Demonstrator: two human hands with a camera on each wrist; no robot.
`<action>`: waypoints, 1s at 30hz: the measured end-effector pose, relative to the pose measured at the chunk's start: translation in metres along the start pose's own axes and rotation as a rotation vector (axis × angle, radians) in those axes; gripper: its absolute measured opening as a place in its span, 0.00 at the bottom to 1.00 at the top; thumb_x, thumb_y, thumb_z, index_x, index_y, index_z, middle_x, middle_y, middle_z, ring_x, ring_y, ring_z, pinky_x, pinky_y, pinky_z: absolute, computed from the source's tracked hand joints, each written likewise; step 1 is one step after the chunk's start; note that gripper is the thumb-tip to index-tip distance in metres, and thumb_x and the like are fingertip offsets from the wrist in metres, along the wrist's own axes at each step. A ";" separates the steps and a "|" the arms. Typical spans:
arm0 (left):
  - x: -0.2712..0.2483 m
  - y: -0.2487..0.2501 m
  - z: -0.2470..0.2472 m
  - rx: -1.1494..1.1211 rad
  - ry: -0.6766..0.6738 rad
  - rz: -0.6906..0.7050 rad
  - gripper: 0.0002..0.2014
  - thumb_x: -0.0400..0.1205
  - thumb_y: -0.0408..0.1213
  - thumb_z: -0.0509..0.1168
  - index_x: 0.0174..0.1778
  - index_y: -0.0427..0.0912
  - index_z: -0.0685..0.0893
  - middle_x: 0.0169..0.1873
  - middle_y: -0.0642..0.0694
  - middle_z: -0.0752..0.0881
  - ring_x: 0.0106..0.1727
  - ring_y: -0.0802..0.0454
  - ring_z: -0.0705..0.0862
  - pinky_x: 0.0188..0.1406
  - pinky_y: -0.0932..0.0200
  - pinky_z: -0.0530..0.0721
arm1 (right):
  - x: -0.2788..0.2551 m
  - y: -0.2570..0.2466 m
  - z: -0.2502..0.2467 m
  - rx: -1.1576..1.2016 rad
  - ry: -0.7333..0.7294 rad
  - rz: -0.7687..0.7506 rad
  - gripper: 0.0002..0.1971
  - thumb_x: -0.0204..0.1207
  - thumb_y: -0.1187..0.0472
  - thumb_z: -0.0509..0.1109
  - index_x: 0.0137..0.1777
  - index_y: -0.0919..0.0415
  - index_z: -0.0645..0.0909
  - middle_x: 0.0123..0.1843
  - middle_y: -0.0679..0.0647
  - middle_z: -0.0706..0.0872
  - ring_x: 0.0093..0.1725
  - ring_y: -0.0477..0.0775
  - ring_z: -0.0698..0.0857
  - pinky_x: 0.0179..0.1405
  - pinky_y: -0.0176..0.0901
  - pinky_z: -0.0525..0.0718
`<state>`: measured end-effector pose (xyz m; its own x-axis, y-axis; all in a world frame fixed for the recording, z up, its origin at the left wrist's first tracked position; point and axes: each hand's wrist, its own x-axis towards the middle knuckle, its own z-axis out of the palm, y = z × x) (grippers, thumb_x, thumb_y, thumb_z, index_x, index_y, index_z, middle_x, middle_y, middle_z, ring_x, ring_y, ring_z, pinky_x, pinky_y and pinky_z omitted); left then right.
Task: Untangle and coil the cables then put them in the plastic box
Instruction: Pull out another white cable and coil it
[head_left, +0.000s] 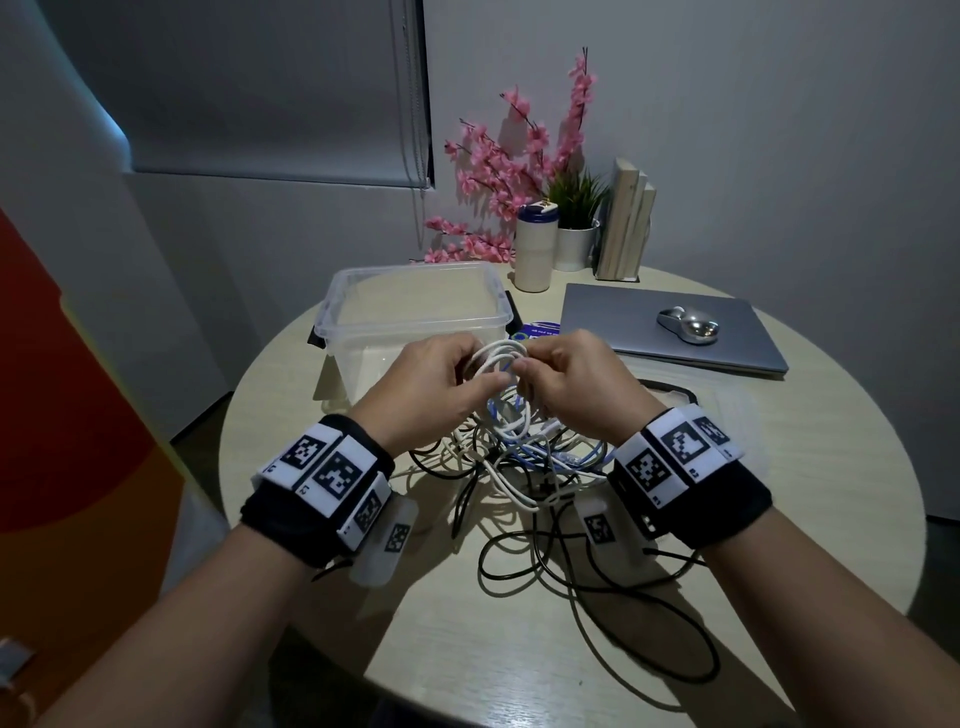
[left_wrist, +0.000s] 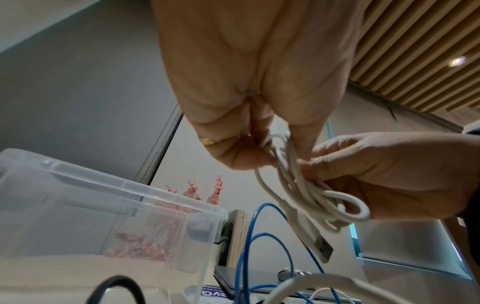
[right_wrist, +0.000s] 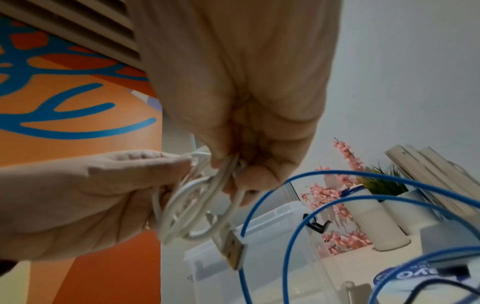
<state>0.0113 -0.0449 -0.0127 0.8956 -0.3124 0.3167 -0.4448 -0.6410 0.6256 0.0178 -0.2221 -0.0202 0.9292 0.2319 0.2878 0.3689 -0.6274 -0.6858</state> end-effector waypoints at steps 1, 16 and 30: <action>0.000 -0.002 -0.002 -0.078 -0.029 -0.005 0.08 0.80 0.49 0.66 0.43 0.49 0.85 0.34 0.44 0.85 0.34 0.56 0.79 0.35 0.57 0.78 | -0.001 0.001 -0.001 0.028 0.011 0.021 0.13 0.81 0.59 0.65 0.40 0.66 0.85 0.27 0.54 0.82 0.25 0.48 0.76 0.28 0.41 0.73; 0.004 -0.016 0.000 -0.491 0.228 -0.232 0.08 0.82 0.25 0.63 0.37 0.37 0.83 0.29 0.44 0.86 0.28 0.60 0.85 0.37 0.64 0.88 | -0.002 -0.005 -0.003 0.503 -0.145 0.137 0.08 0.81 0.65 0.66 0.43 0.67 0.84 0.30 0.55 0.84 0.32 0.58 0.77 0.22 0.39 0.73; 0.005 -0.007 0.002 -0.892 0.228 -0.299 0.07 0.83 0.25 0.62 0.39 0.37 0.79 0.31 0.42 0.86 0.29 0.55 0.87 0.33 0.66 0.88 | -0.004 -0.002 -0.002 0.560 -0.124 0.183 0.09 0.81 0.66 0.66 0.42 0.61 0.86 0.32 0.58 0.79 0.37 0.61 0.77 0.23 0.39 0.74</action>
<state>0.0189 -0.0433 -0.0163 0.9915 -0.0189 0.1285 -0.1252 0.1254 0.9842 0.0136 -0.2234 -0.0186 0.9619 0.2628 0.0747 0.1265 -0.1859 -0.9744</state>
